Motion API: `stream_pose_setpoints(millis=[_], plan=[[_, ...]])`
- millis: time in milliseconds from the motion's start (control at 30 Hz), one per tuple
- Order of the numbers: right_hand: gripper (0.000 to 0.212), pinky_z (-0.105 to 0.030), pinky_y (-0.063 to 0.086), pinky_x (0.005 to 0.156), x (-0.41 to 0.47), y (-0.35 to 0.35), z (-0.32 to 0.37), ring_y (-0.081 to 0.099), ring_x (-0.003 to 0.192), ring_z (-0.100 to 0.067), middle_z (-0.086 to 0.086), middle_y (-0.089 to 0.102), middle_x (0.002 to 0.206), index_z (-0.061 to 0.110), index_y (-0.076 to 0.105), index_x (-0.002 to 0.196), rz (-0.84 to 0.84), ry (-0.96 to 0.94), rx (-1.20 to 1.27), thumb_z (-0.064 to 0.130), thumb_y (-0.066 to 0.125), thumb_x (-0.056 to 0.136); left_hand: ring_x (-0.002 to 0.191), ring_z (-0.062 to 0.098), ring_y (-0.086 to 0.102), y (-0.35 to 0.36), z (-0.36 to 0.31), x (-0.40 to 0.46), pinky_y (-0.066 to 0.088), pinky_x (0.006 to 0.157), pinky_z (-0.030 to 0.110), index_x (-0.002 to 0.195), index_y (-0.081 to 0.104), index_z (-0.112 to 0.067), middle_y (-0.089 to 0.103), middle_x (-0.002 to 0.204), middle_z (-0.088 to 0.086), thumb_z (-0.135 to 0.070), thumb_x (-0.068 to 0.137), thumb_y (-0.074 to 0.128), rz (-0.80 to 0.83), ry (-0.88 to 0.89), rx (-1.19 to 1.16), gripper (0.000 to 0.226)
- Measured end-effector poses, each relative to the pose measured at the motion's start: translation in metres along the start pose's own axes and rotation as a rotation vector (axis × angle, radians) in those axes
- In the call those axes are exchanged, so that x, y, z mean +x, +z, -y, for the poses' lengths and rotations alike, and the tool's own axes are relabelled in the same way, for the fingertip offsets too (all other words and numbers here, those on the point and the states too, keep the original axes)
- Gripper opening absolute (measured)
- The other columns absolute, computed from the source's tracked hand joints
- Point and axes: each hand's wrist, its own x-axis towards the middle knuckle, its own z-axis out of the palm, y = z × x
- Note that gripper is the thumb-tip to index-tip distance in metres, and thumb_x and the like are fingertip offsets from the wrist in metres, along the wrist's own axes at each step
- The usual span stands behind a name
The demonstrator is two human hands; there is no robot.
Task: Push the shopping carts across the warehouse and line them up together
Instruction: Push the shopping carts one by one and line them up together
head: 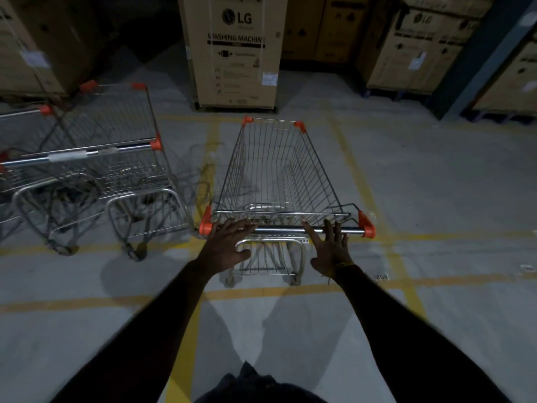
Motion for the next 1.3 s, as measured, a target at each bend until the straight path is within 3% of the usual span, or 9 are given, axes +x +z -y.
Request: stream_pose_setpoints(millis=[433,567,733,867,1000,1100,1200,1300], plan=[[0.100,-0.058,-0.001,0.116,-0.021,-0.003,-0.026,-0.018,0.145,-0.042,-0.015,-0.013,0.161,0.051,-0.006,0.149,0.024,-0.046,0.053,0.023,0.062,0.082,0.149,0.029,0.000,0.005,-0.051,-0.023,0.002,0.119,0.054,0.151,0.003,-0.045,0.000,0.163,-0.004,-0.052,0.085,0.058,0.177,-0.160,0.150,0.086],[0.099,-0.058,0.000,0.116,-0.024,-0.002,-0.031,-0.015,0.145,-0.044,-0.017,-0.012,0.161,0.049,-0.006,0.149,0.015,-0.067,0.035,0.025,0.064,0.083,0.149,0.031,0.009,0.004,-0.056,-0.025,0.006,0.117,0.050,0.152,0.010,-0.040,0.008,0.163,0.000,-0.055,0.080,0.055,0.147,-0.148,0.203,0.086],[0.098,-0.059,0.001,0.116,-0.025,-0.002,-0.031,-0.015,0.145,-0.044,-0.018,-0.011,0.161,0.049,-0.006,0.150,-0.007,-0.066,0.024,0.030,0.064,0.084,0.148,0.034,0.013,0.000,-0.062,-0.027,0.015,0.119,0.047,0.153,0.017,-0.032,0.014,0.162,0.007,-0.044,0.085,0.062,0.146,-0.150,0.161,0.082],[0.094,-0.060,0.002,0.116,-0.026,0.002,-0.023,-0.013,0.145,-0.044,-0.019,-0.008,0.161,0.045,-0.004,0.151,-0.054,-0.041,0.029,0.034,0.062,0.085,0.141,0.038,0.031,-0.007,-0.065,-0.035,0.029,0.112,0.056,0.149,0.034,-0.019,0.031,0.155,0.014,-0.046,0.079,0.056,0.082,-0.102,0.148,0.078],[0.081,-0.062,-0.001,0.116,-0.026,0.012,0.004,-0.008,0.148,-0.039,-0.017,-0.002,0.162,0.034,0.003,0.154,-0.121,-0.070,0.039,0.041,0.053,0.092,0.145,0.032,0.024,-0.015,-0.054,-0.045,0.018,0.118,0.051,0.151,0.030,-0.020,0.027,0.157,0.009,-0.057,0.078,0.044,0.098,-0.123,0.188,0.082],[0.071,-0.059,-0.005,0.116,-0.024,0.016,0.045,-0.002,0.149,-0.035,-0.014,0.005,0.162,0.032,0.007,0.155,-0.167,-0.149,0.049,0.046,0.044,0.095,0.145,0.035,0.026,-0.023,-0.037,-0.056,0.022,0.114,0.054,0.149,0.035,-0.018,0.031,0.155,0.013,-0.059,0.083,0.043,0.061,-0.121,0.201,0.078],[0.067,-0.061,0.004,0.114,-0.019,0.019,0.098,0.012,0.148,-0.036,-0.013,0.021,0.160,0.030,0.023,0.153,-0.230,-0.223,0.112,0.053,0.032,0.090,0.149,0.031,0.012,-0.035,-0.010,-0.070,0.013,0.117,0.052,0.153,0.022,-0.022,0.011,0.162,0.008,-0.064,0.085,0.035,0.055,-0.185,0.203,0.080],[0.070,-0.065,0.009,0.112,-0.010,0.019,0.156,0.024,0.145,-0.038,-0.014,0.031,0.155,0.026,0.035,0.149,-0.272,-0.303,0.143,0.054,0.024,0.087,0.150,0.029,0.008,-0.054,0.028,-0.089,0.011,0.120,0.050,0.154,0.014,-0.028,0.008,0.162,0.006,-0.060,0.089,0.041,0.041,-0.223,0.179,0.078]])
